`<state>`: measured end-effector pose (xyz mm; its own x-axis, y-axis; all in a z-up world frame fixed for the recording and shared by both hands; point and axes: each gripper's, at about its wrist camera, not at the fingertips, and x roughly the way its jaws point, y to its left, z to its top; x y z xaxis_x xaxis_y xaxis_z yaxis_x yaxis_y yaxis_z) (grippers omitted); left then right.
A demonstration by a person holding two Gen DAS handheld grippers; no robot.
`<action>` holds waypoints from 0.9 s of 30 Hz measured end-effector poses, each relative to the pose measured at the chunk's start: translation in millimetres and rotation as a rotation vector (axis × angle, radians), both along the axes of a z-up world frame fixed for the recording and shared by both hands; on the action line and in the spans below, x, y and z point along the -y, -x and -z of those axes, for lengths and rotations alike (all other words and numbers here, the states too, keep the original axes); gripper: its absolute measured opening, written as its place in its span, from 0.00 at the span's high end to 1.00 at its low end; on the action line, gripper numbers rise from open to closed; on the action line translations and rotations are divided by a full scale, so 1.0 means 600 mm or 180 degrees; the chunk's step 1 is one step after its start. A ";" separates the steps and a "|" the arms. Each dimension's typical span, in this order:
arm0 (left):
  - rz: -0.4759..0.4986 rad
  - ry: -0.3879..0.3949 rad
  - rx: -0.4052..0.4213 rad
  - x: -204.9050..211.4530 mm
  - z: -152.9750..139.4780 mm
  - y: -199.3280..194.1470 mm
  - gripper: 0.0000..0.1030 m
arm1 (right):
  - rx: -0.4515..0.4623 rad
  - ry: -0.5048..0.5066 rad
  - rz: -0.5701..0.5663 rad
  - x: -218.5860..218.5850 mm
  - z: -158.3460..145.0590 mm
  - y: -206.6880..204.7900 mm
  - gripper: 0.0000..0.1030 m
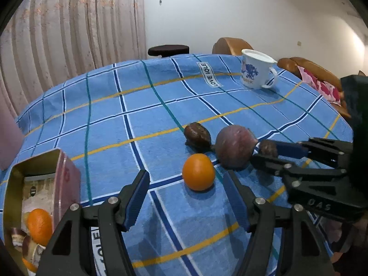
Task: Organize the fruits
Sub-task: 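Grasp an orange with the left tool while the right tool grasps a dark brown round fruit, then carry the orange in the left tool while the right tool carries the brown fruit over the tin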
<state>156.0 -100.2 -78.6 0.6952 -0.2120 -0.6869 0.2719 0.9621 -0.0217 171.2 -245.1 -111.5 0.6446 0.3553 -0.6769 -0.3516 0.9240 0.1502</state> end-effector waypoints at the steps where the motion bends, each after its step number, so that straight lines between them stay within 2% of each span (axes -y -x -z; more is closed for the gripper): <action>1: 0.0005 -0.0009 -0.0006 0.002 0.002 -0.003 0.34 | 0.0010 -0.0029 0.0041 0.005 -0.001 0.001 0.61; 6: 0.0080 0.0100 -0.0194 0.008 0.021 -0.025 0.35 | 0.0029 -0.0060 0.0092 0.009 -0.005 0.002 0.61; 10: 0.0130 0.0271 -0.0329 0.004 0.027 -0.037 0.57 | -0.0012 -0.0021 0.0071 0.004 -0.003 -0.001 0.61; 11: 0.0142 0.0294 -0.0360 0.003 0.028 -0.039 0.58 | -0.0014 -0.0018 0.0071 0.003 -0.002 -0.002 0.61; 13: 0.0136 0.0356 -0.0397 0.000 0.030 -0.042 0.65 | 0.0002 0.0000 0.0072 0.002 -0.003 -0.001 0.61; 27: 0.0065 0.0279 0.0034 -0.008 0.004 -0.004 0.65 | 0.0290 -0.0035 0.0070 0.007 -0.021 0.020 0.61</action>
